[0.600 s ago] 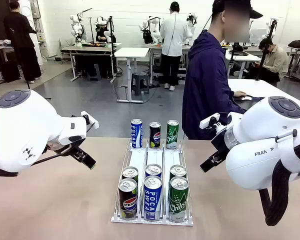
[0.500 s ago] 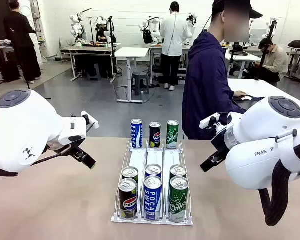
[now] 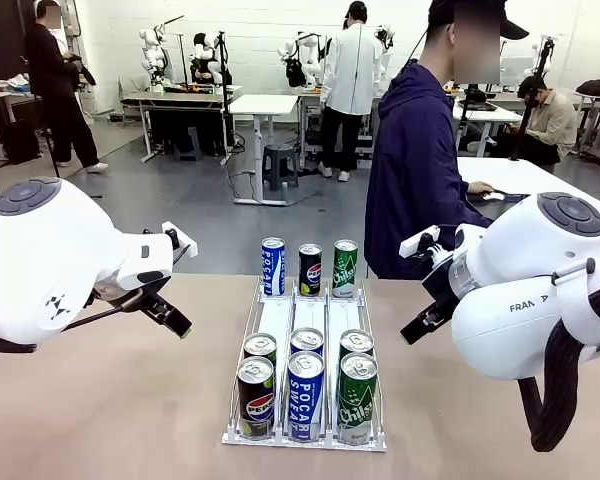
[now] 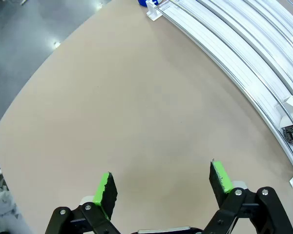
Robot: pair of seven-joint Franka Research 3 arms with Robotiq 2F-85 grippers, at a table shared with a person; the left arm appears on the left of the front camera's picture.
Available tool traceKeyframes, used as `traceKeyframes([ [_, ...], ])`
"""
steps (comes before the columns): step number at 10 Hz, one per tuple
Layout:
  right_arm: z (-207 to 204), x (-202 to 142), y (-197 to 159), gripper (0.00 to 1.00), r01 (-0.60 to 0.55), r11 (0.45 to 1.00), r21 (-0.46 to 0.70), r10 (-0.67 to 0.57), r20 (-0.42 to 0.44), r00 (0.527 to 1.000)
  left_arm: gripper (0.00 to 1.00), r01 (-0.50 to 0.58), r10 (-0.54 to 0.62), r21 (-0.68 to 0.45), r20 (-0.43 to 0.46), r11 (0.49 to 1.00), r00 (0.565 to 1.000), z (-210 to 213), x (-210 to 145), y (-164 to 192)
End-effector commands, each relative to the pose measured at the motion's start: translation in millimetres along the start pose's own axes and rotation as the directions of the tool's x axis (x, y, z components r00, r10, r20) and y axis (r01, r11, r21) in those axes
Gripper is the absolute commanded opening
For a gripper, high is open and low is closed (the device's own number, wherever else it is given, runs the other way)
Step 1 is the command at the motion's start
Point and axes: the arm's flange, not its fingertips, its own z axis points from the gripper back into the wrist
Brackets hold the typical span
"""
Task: Retrieve and hand over the desired beverage to the person.
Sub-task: Pick up a can of the same type that the person held from the Automatic Can Dispenser.
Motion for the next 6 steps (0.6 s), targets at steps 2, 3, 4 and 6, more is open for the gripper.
traceKeyframes([
  [2,0.0,0.0,0.0,1.0,0.0,1.0,0.0,0.0,0.0,1.0,1.0,0.0,0.0,0.0,0.0,1.0,1.0,0.0,0.0,0.2],
  [3,0.0,0.0,0.0,1.0,0.0,1.0,0.0,0.0,0.0,1.0,1.0,0.0,0.0,0.0,0.0,1.0,1.0,0.0,0.0,0.2],
  [4,0.0,0.0,0.0,1.0,0.0,1.0,0.0,0.0,0.0,1.0,1.0,0.0,0.0,0.0,0.0,1.0,1.0,0.0,0.0,0.2],
  [6,0.0,0.0,0.0,1.0,0.0,1.0,0.0,0.0,0.0,1.0,1.0,0.0,0.0,0.0,0.0,1.0,1.0,0.0,0.0,0.2],
])
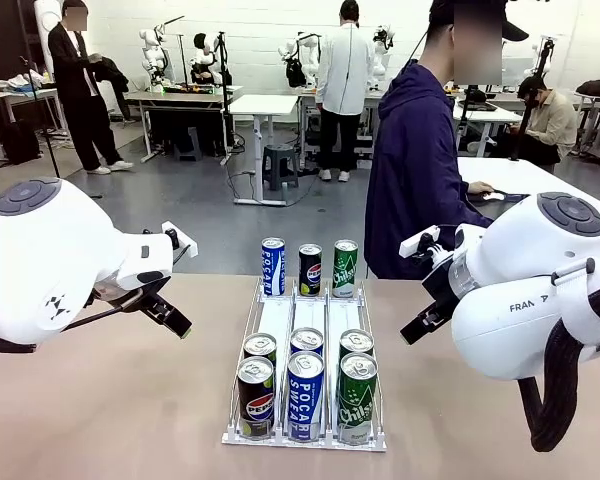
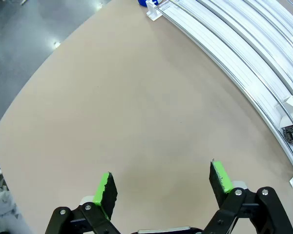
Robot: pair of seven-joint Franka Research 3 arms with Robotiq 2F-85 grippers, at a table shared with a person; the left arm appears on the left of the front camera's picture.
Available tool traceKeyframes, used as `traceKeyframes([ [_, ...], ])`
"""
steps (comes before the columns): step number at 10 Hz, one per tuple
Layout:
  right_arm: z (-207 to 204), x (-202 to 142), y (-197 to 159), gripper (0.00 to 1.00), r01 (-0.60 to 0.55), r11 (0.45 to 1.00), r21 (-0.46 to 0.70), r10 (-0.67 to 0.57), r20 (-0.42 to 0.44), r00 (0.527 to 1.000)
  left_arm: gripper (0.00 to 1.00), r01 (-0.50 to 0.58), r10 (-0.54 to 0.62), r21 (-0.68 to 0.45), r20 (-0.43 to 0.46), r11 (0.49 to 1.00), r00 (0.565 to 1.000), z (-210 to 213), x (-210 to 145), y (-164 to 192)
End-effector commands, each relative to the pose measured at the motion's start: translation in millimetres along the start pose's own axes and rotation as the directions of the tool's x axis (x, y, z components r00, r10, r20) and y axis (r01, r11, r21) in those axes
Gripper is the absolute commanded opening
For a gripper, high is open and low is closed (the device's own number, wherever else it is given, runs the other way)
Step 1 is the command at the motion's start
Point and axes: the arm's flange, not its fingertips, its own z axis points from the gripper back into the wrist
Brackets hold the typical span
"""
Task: Retrieve and hand over the desired beverage to the person.
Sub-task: Pick up a can of the same type that the person held from the Automatic Can Dispenser.
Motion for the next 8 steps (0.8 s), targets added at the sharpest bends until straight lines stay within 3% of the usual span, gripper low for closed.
traceKeyframes([
  [1,0.0,0.0,0.0,1.0,0.0,1.0,0.0,0.0,0.0,1.0,1.0,0.0,0.0,0.0,0.0,1.0,1.0,0.0,-0.1,0.2],
  [5,0.0,0.0,0.0,1.0,0.0,1.0,0.0,0.0,0.0,1.0,1.0,0.0,0.0,0.0,0.0,1.0,1.0,0.0,0.0,0.0],
  [6,27.6,4.9,2.6,1.0,0.034,0.999,0.028,-0.032,-0.05,0.998,1.0,0.043,-0.043,0.001,-0.042,0.999,0.998,22.0,11.3,3.0],
  [8,96.3,26.4,0.1,1.0,-0.02,0.999,-0.033,0.017,-0.073,0.997,1.0,0.076,-0.076,0.017,-0.022,0.997,0.997,88.4,45.9,15.7],
])
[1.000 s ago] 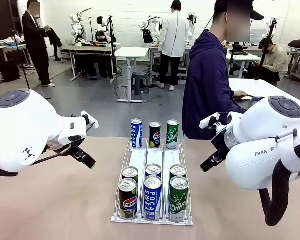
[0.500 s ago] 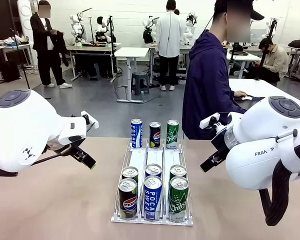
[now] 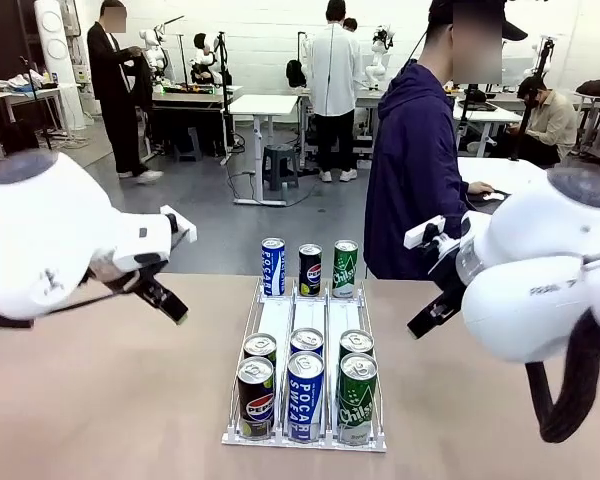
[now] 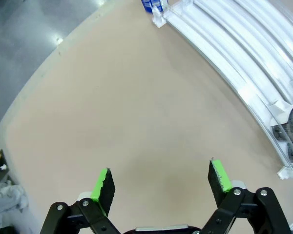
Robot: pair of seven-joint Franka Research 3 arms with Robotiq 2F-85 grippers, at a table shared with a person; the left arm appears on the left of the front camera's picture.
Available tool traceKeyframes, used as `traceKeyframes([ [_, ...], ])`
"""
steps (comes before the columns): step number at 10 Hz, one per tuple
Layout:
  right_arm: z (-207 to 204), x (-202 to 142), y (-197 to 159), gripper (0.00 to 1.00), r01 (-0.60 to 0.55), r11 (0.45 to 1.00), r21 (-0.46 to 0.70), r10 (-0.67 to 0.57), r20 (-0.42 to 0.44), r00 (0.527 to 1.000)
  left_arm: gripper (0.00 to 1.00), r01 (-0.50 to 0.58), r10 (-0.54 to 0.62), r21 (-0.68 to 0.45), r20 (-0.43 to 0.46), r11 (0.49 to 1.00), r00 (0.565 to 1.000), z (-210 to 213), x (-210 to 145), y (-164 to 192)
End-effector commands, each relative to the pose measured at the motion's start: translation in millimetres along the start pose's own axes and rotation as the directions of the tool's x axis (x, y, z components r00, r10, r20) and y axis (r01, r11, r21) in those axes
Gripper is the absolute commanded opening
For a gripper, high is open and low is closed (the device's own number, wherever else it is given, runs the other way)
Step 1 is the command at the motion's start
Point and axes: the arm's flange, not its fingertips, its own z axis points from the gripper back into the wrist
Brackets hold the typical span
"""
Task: Retrieve and hand over the desired beverage to the person.
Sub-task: Pick up a can of the same type that the person held from the Automatic Can Dispenser.
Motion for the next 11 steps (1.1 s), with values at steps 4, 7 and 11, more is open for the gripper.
traceKeyframes([
  [4,176.3,66.6,5.3,1.0,-0.043,0.994,-0.097,0.046,0.025,0.999,1.0,0.074,-0.082,0.09,0.084,0.993,0.993,170.2,63.3,19.9],
  [7,200.4,63.3,8.0,1.0,-0.06,0.996,-0.072,0.064,0.057,0.996,1.0,0.062,-0.066,0.049,0.086,0.997,0.994,168.3,62.5,18.3],
  [11,225.9,6.4,-40.6,1.0,-0.054,0.991,0.125,0.031,0.176,0.984,1.0,0.046,-0.007,-0.257,0.148,0.965,0.989,194.0,27.6,84.1],
])
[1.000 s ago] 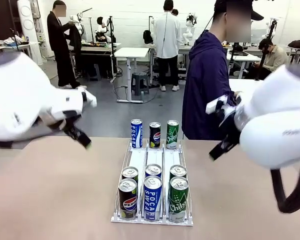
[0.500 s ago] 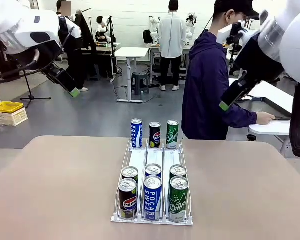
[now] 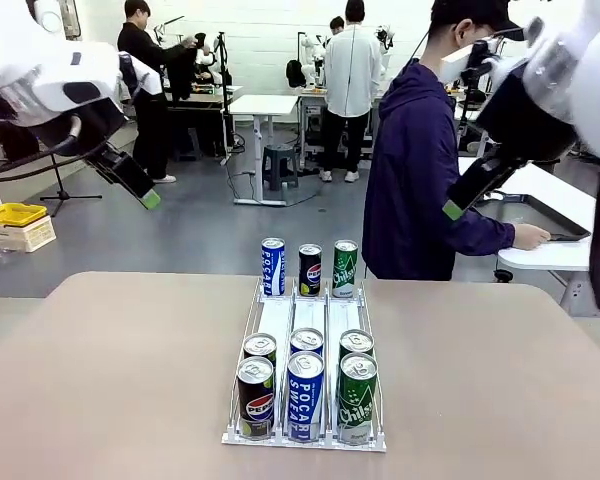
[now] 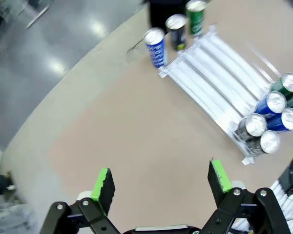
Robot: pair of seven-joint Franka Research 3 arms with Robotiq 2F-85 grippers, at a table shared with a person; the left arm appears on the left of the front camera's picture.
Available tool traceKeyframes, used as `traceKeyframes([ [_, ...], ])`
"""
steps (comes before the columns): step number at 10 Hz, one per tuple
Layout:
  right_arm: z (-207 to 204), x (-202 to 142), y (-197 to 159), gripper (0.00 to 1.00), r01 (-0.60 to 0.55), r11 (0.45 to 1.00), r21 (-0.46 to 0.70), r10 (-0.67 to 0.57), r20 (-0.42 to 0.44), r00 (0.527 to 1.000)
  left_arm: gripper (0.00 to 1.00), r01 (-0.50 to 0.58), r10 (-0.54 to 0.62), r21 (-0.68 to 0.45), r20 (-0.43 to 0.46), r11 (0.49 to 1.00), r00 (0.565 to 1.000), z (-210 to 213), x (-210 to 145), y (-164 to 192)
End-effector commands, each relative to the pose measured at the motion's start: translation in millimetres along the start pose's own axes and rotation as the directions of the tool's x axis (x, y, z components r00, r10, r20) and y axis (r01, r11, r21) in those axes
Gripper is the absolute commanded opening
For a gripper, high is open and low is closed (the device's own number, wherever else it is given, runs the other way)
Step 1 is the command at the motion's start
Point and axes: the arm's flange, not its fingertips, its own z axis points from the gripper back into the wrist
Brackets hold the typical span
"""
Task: Retrieve and hand over the desired beverage to the person.
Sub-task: Pick up a can of the same type that the person held from the Automatic Can Dispenser.
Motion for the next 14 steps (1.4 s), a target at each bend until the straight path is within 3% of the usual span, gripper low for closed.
traceKeyframes([
  [1,26.9,-67.0,-53.4,1.0,0.045,0.973,0.227,-0.071,0.108,0.992,1.0,-0.018,0.027,-0.28,0.031,0.96,0.999,32.4,-33.3,67.6],
  [4,55.4,-138.7,-112.5,1.0,0.176,0.92,0.351,-0.272,0.246,0.93,1.0,-0.038,0.117,-0.503,0.126,0.863,0.985,67.6,-90.7,143.0],
  [6,69.9,-169.2,-144.1,1.0,0.233,0.89,0.392,-0.362,0.296,0.884,1.0,-0.1,0.222,-0.533,0.17,0.84,0.96,79.0,-126.5,177.5],
  [8,68.1,-180.7,-162.8,1.0,0.254,0.877,0.408,-0.389,0.292,0.874,1.0,-0.159,0.284,-0.519,0.17,0.84,0.944,83.2,-146.0,183.7],
  [9,78.2,-181.0,-152.8,1.0,0.261,0.887,0.38,-0.384,0.298,0.874,1.0,-0.111,0.238,-0.534,0.175,0.838,0.955,88.0,-146.1,178.9],
  [14,78.2,-181.0,-152.8,1.0,0.261,0.887,0.38,-0.384,0.298,0.874,1.0,-0.111,0.238,-0.534,0.175,0.838,0.955,88.0,-146.1,178.9],
])
